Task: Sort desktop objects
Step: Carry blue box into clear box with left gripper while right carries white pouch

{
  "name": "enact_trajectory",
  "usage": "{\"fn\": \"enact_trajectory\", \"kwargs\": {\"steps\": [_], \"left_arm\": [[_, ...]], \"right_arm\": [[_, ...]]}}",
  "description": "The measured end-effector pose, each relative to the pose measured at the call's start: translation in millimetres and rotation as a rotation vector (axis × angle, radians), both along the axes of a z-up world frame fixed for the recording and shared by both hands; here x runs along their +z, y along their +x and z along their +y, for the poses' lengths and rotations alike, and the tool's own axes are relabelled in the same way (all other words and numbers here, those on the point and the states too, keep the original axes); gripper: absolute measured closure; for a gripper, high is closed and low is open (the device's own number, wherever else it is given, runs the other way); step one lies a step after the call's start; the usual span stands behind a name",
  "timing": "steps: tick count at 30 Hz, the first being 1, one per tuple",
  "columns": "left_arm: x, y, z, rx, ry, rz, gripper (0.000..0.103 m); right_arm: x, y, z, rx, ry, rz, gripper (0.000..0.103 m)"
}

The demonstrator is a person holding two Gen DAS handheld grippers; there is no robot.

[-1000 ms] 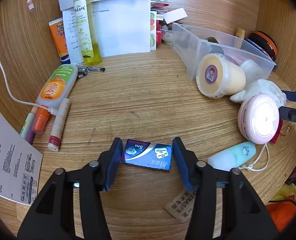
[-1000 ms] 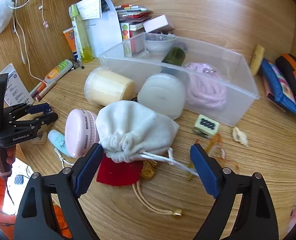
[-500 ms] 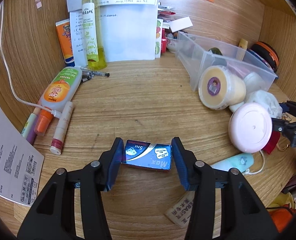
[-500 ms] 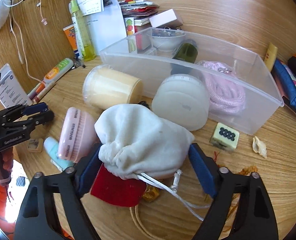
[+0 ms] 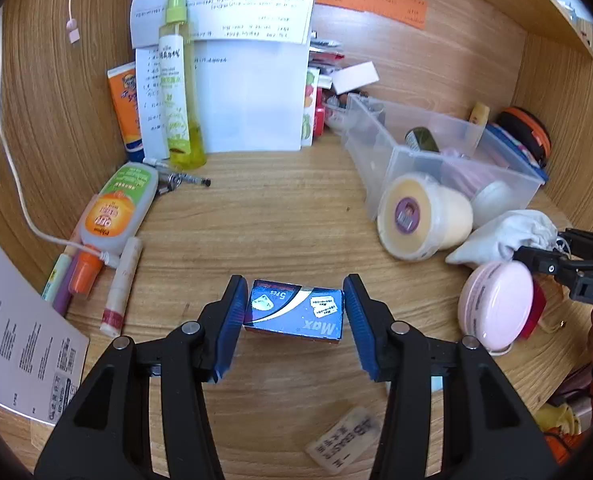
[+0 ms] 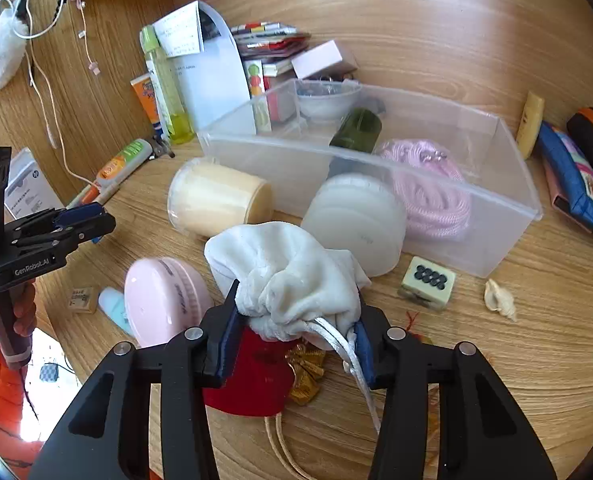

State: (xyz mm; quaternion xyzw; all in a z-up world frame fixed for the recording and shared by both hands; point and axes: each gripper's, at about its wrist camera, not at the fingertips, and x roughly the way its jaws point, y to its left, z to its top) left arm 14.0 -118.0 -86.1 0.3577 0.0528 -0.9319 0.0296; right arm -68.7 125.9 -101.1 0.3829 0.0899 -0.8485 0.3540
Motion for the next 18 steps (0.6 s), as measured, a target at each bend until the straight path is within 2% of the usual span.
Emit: {"fn": "enact_trajectory", "kwargs": {"steps": [18], "left_arm": [[42,-19,22,-0.013,0.026,0.112,0.054]], "right_arm": [[54,-6,20,-0.013,-0.096,0.112,0.061]]}}
